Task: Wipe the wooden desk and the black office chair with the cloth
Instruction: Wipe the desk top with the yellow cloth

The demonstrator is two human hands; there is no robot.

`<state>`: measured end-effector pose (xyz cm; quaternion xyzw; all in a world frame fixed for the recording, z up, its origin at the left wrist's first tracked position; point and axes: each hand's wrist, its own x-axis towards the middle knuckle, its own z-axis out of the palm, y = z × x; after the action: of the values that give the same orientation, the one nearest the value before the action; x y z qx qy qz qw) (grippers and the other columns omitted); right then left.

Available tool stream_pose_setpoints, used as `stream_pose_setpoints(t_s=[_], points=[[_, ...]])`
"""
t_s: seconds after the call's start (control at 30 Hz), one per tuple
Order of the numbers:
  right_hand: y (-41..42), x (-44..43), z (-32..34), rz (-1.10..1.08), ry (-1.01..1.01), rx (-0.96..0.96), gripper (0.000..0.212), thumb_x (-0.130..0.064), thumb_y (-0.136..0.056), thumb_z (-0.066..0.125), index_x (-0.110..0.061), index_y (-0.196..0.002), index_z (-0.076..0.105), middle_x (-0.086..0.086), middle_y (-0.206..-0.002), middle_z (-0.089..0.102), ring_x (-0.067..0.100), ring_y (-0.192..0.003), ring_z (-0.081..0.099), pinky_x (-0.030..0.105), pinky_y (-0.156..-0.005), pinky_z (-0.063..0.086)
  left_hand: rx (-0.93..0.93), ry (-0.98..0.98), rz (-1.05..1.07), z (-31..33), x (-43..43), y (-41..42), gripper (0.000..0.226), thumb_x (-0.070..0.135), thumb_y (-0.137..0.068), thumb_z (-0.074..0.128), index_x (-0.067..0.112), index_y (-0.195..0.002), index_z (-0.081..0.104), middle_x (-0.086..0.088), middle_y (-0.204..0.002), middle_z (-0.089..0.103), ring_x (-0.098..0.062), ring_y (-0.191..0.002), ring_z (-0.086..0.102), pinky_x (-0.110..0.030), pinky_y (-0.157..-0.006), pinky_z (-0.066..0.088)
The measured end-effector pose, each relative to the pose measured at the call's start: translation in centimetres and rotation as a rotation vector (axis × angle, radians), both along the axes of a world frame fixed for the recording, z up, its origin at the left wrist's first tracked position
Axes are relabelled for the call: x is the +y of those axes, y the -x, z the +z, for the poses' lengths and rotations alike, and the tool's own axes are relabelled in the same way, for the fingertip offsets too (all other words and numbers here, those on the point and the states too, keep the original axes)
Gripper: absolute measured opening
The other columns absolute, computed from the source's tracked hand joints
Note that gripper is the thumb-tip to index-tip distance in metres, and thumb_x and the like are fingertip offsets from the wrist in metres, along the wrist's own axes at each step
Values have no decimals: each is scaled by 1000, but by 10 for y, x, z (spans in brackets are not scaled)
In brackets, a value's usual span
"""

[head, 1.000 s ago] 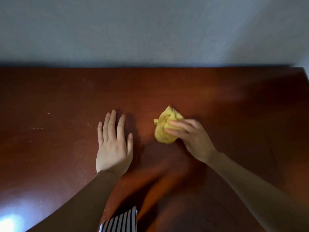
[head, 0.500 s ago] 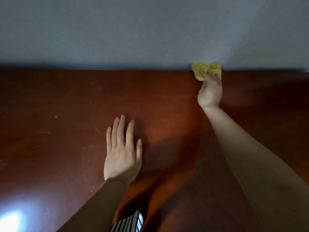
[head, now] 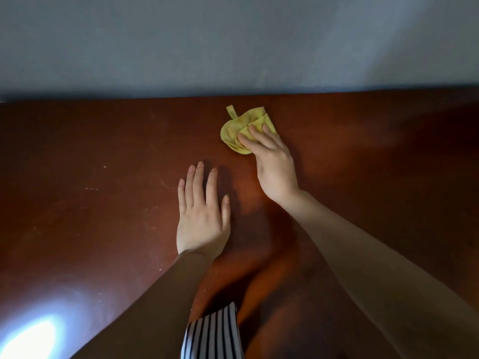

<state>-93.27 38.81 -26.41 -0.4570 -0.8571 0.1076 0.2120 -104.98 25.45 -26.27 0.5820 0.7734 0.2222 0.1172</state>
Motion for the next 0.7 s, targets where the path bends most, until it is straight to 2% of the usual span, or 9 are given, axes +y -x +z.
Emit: stream_pose_setpoints(t_s=[0.17,0.3,0.37,0.43,0.5,0.6,0.7], points=[[-21,-62,5,141,75,-36,37,-3,-92,44,-16,-118,68,7,-128,61,31,-125,51,43,-103,42,-7,20,-46,3,-8,1,55,34,-99,27,3,-144,33,-21,-152,27,-31,-144,15,-37,-118,1],[-60,-95,6,377,94,-111,41,-15,-102,30,-16,-118,67,4,-131,59,25,-131,43,41,-107,34,-160,34,-162,10,-12,10,59,39,-99,24,7,-148,25,-16,-157,17,-24,-146,1,-37,-118,2],[-79,-96,8,560,96,-164,40,-7,-99,33,-17,-124,63,2,-136,54,23,-135,37,38,-113,28,-170,48,-192,15,-16,17,59,41,-98,23,8,-148,25,-14,-157,18,-22,-147,0,-37,-118,-1],[-84,-85,11,682,103,-196,46,2,-91,38,-18,-125,62,2,-137,53,22,-136,37,38,-113,28,-128,18,-201,21,-24,25,57,38,-98,26,8,-147,29,-14,-154,25,-24,-146,6,-39,-118,-1],[-76,-67,13,672,143,-196,45,1,-91,38,-18,-122,64,4,-135,54,22,-133,40,38,-112,32,-136,-5,-192,25,-33,33,54,35,-98,29,8,-145,32,-13,-152,30,-24,-145,12,-40,-119,1],[-51,-37,15,544,192,-173,37,-7,-95,40,-16,-122,64,8,-135,54,24,-132,42,36,-112,30,-146,-23,-164,25,-44,46,51,32,-98,33,8,-143,36,-12,-148,36,-25,-142,20,-40,-118,5],[-17,-8,17,403,228,-128,36,0,-93,48,-13,-124,62,12,-137,52,26,-133,40,33,-112,28,-159,-13,-122,26,-51,58,51,32,-97,34,8,-142,36,-11,-148,37,-25,-141,23,-39,-119,7]])
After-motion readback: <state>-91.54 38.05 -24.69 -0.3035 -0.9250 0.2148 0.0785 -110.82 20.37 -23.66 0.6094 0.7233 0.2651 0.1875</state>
